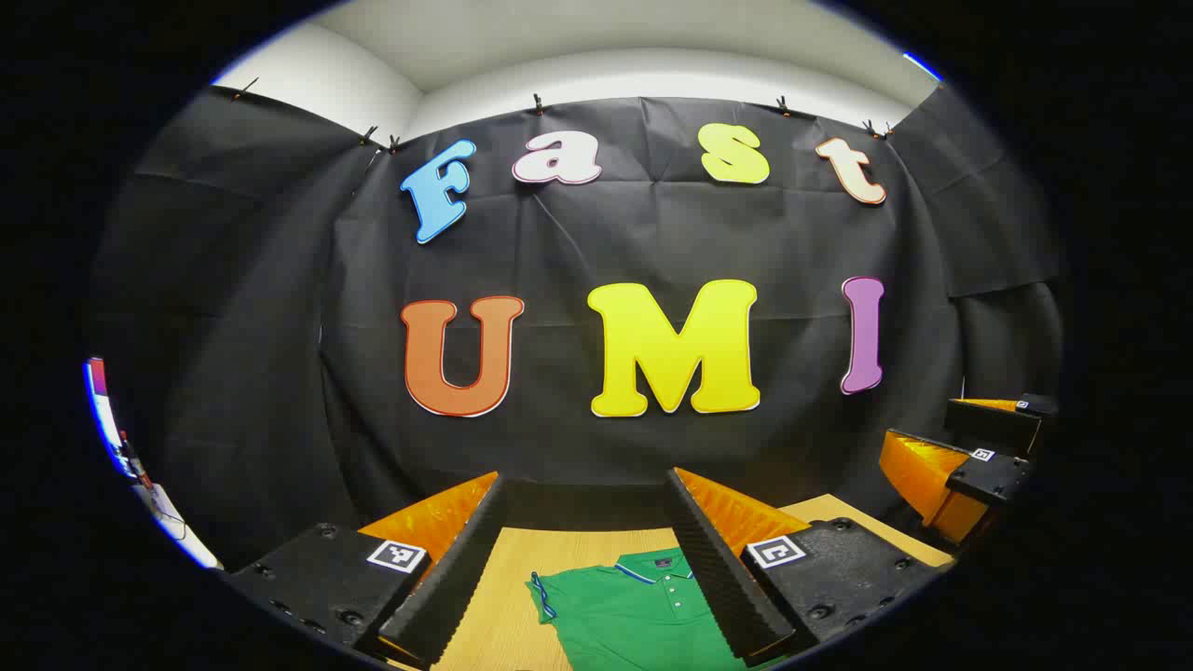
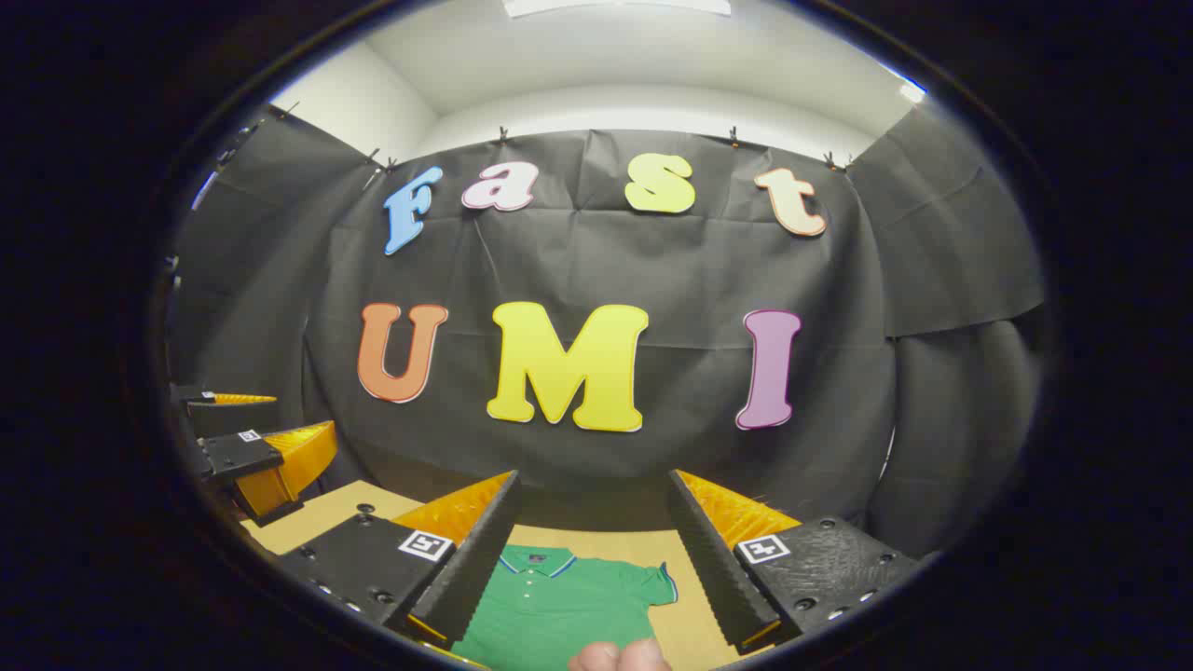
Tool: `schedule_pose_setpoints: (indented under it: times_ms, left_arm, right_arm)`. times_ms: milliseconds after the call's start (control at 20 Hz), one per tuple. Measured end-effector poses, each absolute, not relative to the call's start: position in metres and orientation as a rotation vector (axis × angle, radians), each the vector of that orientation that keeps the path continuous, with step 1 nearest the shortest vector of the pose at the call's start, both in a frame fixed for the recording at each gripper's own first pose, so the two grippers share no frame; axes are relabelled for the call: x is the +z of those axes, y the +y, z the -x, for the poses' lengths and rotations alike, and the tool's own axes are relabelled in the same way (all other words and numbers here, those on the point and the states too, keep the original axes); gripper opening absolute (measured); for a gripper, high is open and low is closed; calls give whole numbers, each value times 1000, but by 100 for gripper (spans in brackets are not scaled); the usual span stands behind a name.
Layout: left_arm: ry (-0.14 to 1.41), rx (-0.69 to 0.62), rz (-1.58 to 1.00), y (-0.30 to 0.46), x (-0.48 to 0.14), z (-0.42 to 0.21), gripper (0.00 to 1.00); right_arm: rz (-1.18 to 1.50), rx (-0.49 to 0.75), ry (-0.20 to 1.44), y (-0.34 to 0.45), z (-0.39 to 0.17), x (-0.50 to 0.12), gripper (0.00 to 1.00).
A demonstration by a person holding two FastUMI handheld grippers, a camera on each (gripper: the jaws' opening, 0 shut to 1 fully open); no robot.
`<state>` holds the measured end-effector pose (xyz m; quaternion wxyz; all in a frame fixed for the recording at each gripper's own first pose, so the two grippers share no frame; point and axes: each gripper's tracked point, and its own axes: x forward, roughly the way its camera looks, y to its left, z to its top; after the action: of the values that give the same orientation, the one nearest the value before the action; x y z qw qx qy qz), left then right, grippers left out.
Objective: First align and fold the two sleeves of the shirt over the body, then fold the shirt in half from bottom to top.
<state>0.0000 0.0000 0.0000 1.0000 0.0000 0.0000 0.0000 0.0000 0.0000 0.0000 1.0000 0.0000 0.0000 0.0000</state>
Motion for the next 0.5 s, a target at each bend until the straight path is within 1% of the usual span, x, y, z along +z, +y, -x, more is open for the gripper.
schedule_pose_setpoints:
  times_ms: [50, 150, 200, 400, 500]
  left_arm:
    - [0, 0, 1, -2, 2, -2, 100]
    - [-1, 0, -3, -4, 1, -3, 100]
    - [-2, 0, -7, -4, 2, -3, 100]
    - [-3, 0, -7, -10, 3, -6, 100]
    - [-4, 1, -7, -12, 4, -4, 100]
  right_arm:
    - [0, -3, 3, -2, -2, 0, 95]
    - [-1, 1, 2, -3, -4, 1, 95]
    - [-3, 1, 1, -5, -6, 2, 97]
    - [-6, 2, 20, -11, -9, -5, 97]
    - [-10, -2, 31, -15, -10, -8, 95]
